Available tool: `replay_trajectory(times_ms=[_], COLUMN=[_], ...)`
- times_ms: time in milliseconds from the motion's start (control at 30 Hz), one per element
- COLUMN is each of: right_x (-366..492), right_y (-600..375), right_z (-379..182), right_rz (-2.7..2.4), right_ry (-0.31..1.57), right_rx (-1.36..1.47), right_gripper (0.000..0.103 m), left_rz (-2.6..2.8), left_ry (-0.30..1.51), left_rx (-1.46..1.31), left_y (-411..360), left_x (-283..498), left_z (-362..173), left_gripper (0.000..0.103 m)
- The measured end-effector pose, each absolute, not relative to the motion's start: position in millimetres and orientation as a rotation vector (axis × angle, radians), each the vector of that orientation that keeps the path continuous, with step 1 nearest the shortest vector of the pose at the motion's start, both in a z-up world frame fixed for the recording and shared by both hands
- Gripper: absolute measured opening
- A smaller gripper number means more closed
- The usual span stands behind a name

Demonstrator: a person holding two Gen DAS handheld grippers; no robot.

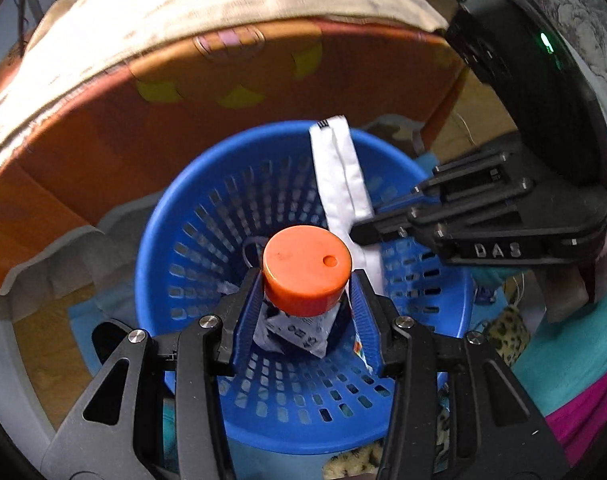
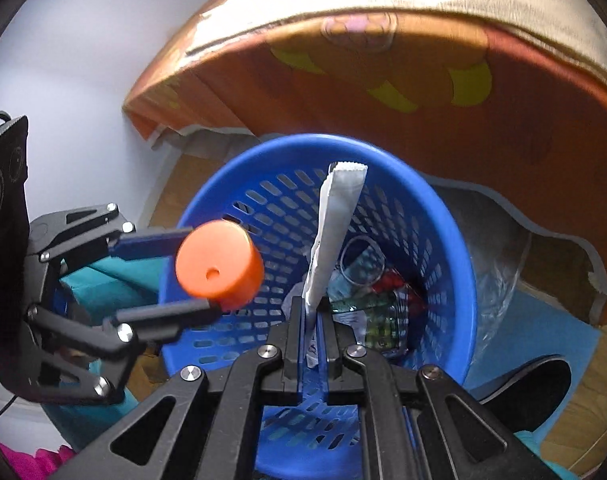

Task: Collect trash
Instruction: 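Carry the cap and wrapper over the basket and open both tools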

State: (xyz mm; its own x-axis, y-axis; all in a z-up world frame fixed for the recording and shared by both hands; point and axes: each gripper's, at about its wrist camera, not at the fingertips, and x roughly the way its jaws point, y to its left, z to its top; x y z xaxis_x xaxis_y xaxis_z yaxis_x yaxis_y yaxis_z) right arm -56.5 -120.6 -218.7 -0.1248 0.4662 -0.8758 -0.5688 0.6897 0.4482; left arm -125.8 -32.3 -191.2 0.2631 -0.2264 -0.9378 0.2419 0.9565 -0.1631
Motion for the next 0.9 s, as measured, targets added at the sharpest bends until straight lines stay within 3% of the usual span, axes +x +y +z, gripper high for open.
replay_trajectory(times_ms=[400,467,500,533,567,900], right_x=[-52.8,-51.8,-50.6,-49.5,-48.5,-46.4], right_y=[-120.9,-121.7,-123.1,-124.0,-125.2,-129.1], right_z=[-231.7,-231.0,-230.8,-231.0,-230.1,-226.5], right_rz=[0.875,0.867,0.862,0.861,0.856,0.849], right_ry=[1.484,1.491,1.492,1.493,1.491,1.478], right_rx=[-0.097,-0.095,-0.087,-0.080,-0.073,-0.059], right_gripper=[0.008,0.012,0.018,0.028,0.030,0.030], left_rz=[-0.335,-0.332,-0.330,-0.325,-0.325,-0.305], left_ry=[1.338,1.352,1.357,1.360,1.358,1.348], left_rx=[0.019,0.030,0.034,0.040,0.039,0.012], left_y=[-43.1,-43.4,-43.7,-43.9,-43.8,-33.1], left_x=[-122.6,-121.0,-119.7,-119.7,-121.1,-121.0], left_z=[-212.5,-215.3,-215.8,-216.6,-216.1,-209.4], left_gripper=[0.045,0.049,0.057,0.058,0.059,0.059])
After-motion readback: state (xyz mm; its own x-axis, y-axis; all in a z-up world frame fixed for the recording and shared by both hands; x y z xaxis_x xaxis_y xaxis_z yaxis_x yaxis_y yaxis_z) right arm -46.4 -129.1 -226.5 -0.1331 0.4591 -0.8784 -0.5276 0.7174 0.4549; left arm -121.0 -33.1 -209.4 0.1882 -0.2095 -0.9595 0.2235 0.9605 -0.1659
